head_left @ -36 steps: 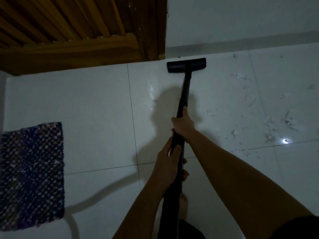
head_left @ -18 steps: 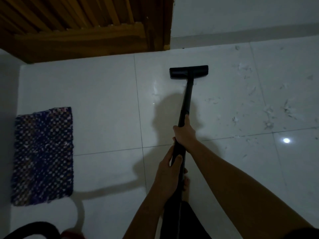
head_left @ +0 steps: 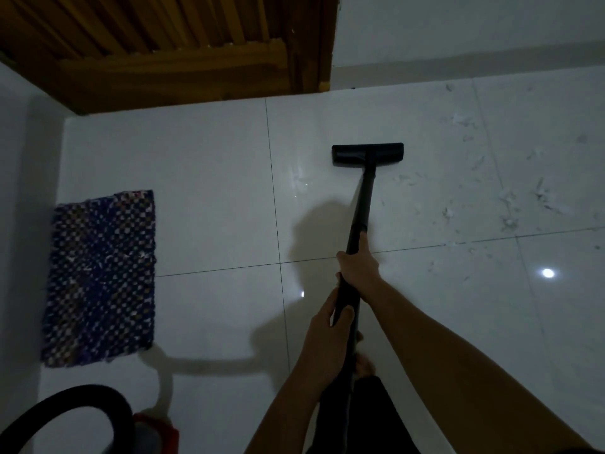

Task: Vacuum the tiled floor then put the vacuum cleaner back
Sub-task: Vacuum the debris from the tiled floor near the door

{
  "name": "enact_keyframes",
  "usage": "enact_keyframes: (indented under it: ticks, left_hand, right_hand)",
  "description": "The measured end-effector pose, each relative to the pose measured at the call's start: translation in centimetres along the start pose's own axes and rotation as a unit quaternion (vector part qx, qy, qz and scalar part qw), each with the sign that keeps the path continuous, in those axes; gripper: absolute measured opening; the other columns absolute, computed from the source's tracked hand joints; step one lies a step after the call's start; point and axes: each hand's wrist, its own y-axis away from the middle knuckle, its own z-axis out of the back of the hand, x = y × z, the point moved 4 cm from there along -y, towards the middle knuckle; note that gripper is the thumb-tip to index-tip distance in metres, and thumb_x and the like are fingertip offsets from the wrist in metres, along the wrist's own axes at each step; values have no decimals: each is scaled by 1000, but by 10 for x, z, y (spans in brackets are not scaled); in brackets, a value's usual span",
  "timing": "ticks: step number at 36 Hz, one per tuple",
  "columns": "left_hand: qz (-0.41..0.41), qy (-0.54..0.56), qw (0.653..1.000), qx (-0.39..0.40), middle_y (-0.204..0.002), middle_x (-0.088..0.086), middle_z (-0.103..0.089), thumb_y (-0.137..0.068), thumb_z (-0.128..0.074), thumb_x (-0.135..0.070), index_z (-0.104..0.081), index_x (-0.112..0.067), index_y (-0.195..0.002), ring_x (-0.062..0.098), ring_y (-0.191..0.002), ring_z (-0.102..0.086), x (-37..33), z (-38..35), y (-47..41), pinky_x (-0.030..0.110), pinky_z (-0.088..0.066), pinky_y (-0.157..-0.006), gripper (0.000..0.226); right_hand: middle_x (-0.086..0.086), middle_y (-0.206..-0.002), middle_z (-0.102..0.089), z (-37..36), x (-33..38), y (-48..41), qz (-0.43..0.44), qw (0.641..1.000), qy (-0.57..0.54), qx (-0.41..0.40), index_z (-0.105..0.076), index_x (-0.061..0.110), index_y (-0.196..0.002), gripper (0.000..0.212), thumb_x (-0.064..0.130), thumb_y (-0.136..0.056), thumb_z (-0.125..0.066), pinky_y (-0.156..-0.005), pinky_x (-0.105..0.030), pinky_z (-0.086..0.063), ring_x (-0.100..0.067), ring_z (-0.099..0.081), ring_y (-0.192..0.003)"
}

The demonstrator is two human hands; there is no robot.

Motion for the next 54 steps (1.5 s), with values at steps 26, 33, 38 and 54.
enact_keyframes:
  ticks: [26,33,38,54]
  left_hand:
    - [30,29,999,-10,-81,6,-59,-99,-42,-23,-37,-29,-142,11,-51,-56,123,-58,83,27,-48,-51,44]
    - [43,47,998,-16,-69,4,-61,-99,-43,-22,-41,-32,-138,17,-46,-53,153,-56,116,30,-46,-52,41]
    - [51,20,998,-17,-81,6,-62,-99,-43,-23,-42,-32,-138,15,-49,-55,170,-50,134,28,-49,-52,41]
    - [54,-15,998,41,-74,16,-56,-99,-43,-21,-41,-30,-140,20,-40,-50,239,-29,196,25,-46,-42,41]
  right_hand:
    - [-14,-97,-57,18,-136,74,-12,999,23,22,-1,32,-153,76,14,-94,-46,-47,-24,-47,-16,-54,-54]
    - [-10,-92,-56,6,-169,105,-19,999,25,38,0,31,-153,74,16,-96,-46,-47,-23,-46,-16,-54,-55]
    - [-13,-98,-55,-3,-189,122,-21,999,18,34,0,30,-153,73,16,-96,-45,-46,-23,-45,-16,-53,-54]
    - [-13,-100,-54,-30,-263,184,-41,999,-24,-7,0,29,-153,73,16,-97,-45,-47,-23,-43,-14,-52,-56]
